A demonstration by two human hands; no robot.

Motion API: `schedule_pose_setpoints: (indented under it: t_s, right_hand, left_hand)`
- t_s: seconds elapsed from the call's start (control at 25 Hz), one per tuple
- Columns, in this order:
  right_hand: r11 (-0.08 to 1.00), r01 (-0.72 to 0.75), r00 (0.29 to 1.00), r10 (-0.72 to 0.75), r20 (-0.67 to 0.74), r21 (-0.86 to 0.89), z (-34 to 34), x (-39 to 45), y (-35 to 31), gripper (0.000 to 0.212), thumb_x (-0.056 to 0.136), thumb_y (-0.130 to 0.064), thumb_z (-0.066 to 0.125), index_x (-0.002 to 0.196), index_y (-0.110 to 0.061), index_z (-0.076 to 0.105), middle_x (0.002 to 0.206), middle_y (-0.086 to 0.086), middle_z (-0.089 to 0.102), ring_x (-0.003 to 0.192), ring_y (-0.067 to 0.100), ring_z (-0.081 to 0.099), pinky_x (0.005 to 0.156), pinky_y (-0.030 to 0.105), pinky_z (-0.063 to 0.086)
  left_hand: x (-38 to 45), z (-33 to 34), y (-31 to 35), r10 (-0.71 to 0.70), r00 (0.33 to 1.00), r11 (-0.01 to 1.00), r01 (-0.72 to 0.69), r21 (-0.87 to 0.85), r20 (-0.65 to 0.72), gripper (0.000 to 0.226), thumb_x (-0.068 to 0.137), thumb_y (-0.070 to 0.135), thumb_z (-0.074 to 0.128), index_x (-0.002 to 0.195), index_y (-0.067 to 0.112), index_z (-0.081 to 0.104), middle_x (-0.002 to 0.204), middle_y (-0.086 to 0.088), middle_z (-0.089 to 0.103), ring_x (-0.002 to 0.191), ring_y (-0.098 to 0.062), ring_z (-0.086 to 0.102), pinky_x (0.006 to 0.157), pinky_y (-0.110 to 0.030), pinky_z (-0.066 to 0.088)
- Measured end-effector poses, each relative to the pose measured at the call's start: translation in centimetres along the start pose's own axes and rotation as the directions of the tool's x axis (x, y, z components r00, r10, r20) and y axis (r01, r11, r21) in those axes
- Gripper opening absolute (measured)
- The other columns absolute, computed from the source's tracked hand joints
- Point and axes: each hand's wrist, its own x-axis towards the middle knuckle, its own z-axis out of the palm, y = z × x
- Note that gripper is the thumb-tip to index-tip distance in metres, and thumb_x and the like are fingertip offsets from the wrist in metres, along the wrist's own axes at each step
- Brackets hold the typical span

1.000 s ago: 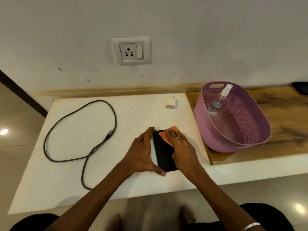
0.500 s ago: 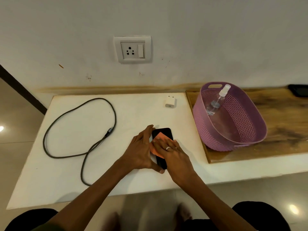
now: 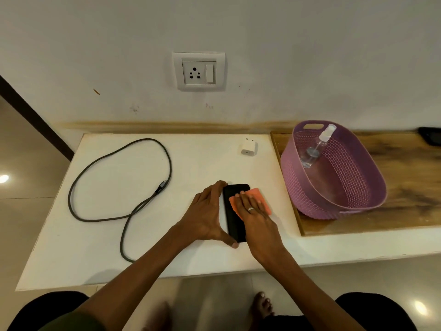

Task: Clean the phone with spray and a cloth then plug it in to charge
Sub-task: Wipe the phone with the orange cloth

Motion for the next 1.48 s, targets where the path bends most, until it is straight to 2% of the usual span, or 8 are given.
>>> schedule_pose_setpoints:
  t_s: [0.28,0.48,0.68,0.76,0.84,1.04,1.2,1.48]
  right_hand:
    - [0.987,0.151,0.973,-0.139,0.182,-0.052,0.9,-0.2,-1.7,0.071,0.095,-0.026,0.053,0.151,-0.021,0.010,0.160,0.002,0.013,0.147,0.025,0.014,0.120,0.040,0.014]
    - [0.971,0.095,0.989,-0.117,0.087,0.219,0.1,-0.5,-0.7,0.059,0.098,-0.032,0.045,0.150,-0.024,0.018,0.158,-0.004,0.020,0.144,0.016,0.024,0.117,0.027,0.020]
    - [0.965,0.135,0.981,-0.099,-0.168,0.224,-1.9,-1.8,1.2,0.082,0.077,-0.058,-0.007,0.147,-0.029,0.025,0.158,-0.009,0.016,0.146,0.012,0.010,0.117,0.029,0.015]
    - [0.972,0.058,0.993,-0.033,-0.111,0.227,-1.6,-1.5,1.2,0.053,0.098,-0.039,0.022,0.149,-0.029,0.016,0.160,-0.005,0.010,0.148,0.016,0.007,0.120,0.034,0.018]
    - [0.990,-0.027,1.000,0.025,0.017,0.135,-0.7,-1.2,0.4,0.069,0.098,-0.028,0.047,0.150,-0.027,0.002,0.161,-0.003,0.003,0.148,0.021,0.010,0.118,0.033,0.021]
    - [0.967,0.167,0.986,-0.162,-0.042,0.194,0.7,-2.2,-0.5,0.076,0.088,0.000,0.051,0.148,-0.033,0.019,0.159,-0.003,0.019,0.146,0.018,0.019,0.118,0.032,0.020]
    - [0.986,0.134,0.971,-0.150,0.185,0.094,1.5,-1.8,-0.8,0.067,0.096,-0.014,0.050,0.148,-0.031,0.011,0.159,0.001,0.019,0.142,0.023,0.031,0.115,0.032,0.029]
    - [0.982,0.025,0.997,-0.037,0.061,0.189,0.1,-1.9,1.0,0.069,0.091,-0.014,0.056,0.147,-0.032,0.022,0.156,-0.001,0.026,0.138,0.021,0.035,0.112,0.034,0.032]
  left_hand:
    - [-0.1,0.0,-0.1,0.030,1.000,0.999,-0.030,-0.025,0.004,0.143,0.037,0.064,0.089,0.148,0.032,0.005,0.155,0.002,0.023,0.142,-0.024,0.028,0.113,-0.030,0.018]
    - [0.0,-0.1,0.0,0.030,0.999,0.999,-0.030,-0.020,0.009,0.144,0.033,0.070,0.086,0.147,0.033,0.007,0.152,0.004,0.026,0.140,-0.021,0.031,0.113,-0.031,0.022]
    - [0.1,0.3,-0.3,-0.018,1.000,1.000,0.018,0.019,0.001,0.144,0.031,0.079,0.079,0.146,0.033,0.006,0.151,0.006,0.027,0.138,-0.020,0.032,0.116,-0.036,0.027]
    - [0.2,0.3,-0.4,-0.019,1.000,1.000,0.019,0.023,0.002,0.145,0.031,0.080,0.079,0.146,0.033,0.005,0.152,0.006,0.025,0.139,-0.020,0.031,0.116,-0.036,0.025]
    - [0.3,0.2,-0.3,-0.015,1.000,1.000,0.015,0.020,0.007,0.144,0.032,0.077,0.081,0.147,0.032,0.006,0.152,0.006,0.025,0.139,-0.020,0.031,0.115,-0.034,0.023]
    - [0.3,0.0,-0.1,0.017,1.000,1.000,-0.017,0.025,0.014,0.144,0.034,0.072,0.084,0.148,0.029,0.007,0.153,0.003,0.025,0.142,-0.022,0.027,0.117,-0.037,0.021]
    - [0.0,0.1,-0.1,0.029,1.000,0.998,-0.029,0.063,0.007,0.145,0.037,0.068,0.087,0.150,0.026,0.006,0.155,0.002,0.021,0.143,-0.022,0.026,0.118,-0.034,0.019]
    - [-0.1,0.1,-0.2,-0.015,1.000,0.999,0.014,0.042,0.025,0.146,0.035,0.076,0.082,0.149,0.032,0.002,0.156,0.004,0.018,0.143,-0.022,0.025,0.117,-0.035,0.023]
